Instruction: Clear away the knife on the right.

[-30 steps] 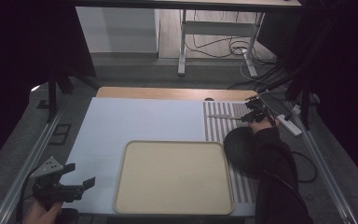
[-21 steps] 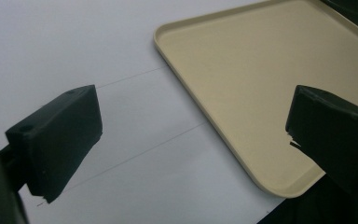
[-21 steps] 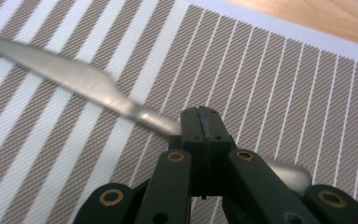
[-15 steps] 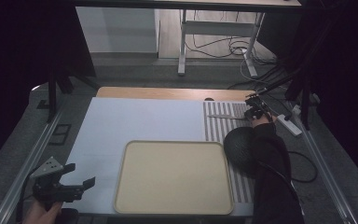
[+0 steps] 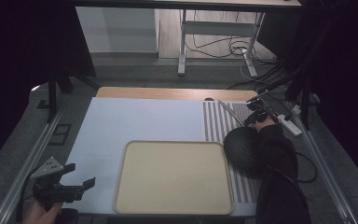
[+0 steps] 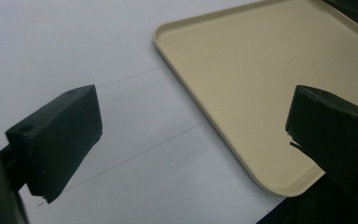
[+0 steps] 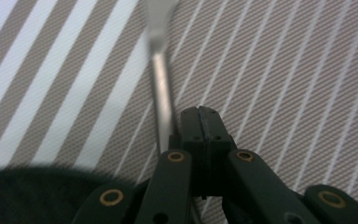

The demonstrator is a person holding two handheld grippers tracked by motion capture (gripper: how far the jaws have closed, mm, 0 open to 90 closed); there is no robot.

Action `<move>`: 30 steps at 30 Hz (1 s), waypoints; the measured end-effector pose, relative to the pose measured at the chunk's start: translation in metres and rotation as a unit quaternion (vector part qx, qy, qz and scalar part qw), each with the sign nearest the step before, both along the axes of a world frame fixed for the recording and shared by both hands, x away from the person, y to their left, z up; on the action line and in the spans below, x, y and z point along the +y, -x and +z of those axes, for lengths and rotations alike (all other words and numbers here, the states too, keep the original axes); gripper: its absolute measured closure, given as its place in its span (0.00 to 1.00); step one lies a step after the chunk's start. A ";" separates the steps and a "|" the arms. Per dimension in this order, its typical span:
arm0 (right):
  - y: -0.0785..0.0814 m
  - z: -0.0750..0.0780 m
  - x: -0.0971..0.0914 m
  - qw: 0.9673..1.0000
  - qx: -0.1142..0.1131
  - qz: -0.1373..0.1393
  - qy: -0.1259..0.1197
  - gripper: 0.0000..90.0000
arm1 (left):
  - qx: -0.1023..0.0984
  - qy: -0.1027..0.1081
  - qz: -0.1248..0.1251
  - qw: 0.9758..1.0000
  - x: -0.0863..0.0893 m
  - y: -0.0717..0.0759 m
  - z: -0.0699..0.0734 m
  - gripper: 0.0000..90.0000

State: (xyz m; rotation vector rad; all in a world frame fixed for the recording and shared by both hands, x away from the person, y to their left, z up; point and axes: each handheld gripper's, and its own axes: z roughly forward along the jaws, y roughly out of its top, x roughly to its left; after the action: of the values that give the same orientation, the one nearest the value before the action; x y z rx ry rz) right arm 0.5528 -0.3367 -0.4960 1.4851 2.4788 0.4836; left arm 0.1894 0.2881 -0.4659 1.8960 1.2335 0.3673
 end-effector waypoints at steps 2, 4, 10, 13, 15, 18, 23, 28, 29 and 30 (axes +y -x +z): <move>0.002 0.001 0.002 1.000 0.015 0.011 -0.004 1.00 | 0.000 -0.001 0.000 1.000 0.000 0.000 0.000 0.04; 0.003 0.001 0.003 1.000 0.020 0.014 0.001 1.00 | 0.000 -0.001 0.000 1.000 0.000 0.000 0.000 0.04; 0.001 0.014 0.005 0.999 -0.017 -0.010 -0.031 0.84 | 0.000 -0.002 -0.001 1.000 0.000 0.000 0.000 0.04; 0.000 0.017 0.009 0.999 -0.031 -0.018 -0.033 0.60 | 0.000 -0.003 -0.001 1.000 -0.001 0.000 0.000 0.04; -0.002 0.018 0.011 0.999 -0.040 -0.022 -0.028 0.40 | -0.001 -0.003 -0.001 1.000 -0.001 0.000 0.000 0.04; -0.004 0.015 0.016 0.999 -0.037 -0.017 -0.023 0.16 | 0.000 -0.004 -0.001 1.000 -0.001 0.000 0.000 0.04; -0.006 0.008 0.024 0.999 -0.031 -0.022 0.009 0.00 | -0.001 -0.004 -0.002 1.000 -0.001 0.000 0.000 0.04; -0.008 0.000 0.029 1.000 -0.021 -0.018 0.012 0.00 | 0.000 -0.005 -0.002 1.000 -0.001 0.000 0.000 0.04; -0.009 -0.002 0.029 1.000 -0.019 -0.018 0.014 0.00 | 0.000 -0.005 -0.002 1.000 -0.001 0.000 0.000 0.04; -0.009 -0.005 0.030 1.000 -0.017 -0.017 0.019 0.00 | 0.000 -0.005 -0.002 1.000 -0.001 0.000 0.000 0.04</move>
State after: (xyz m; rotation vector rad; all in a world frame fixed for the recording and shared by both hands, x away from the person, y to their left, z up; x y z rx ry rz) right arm 0.5621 -0.3065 -0.5007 1.4888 2.4185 0.4487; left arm 0.1895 0.2869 -0.4659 1.9060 1.2302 0.3721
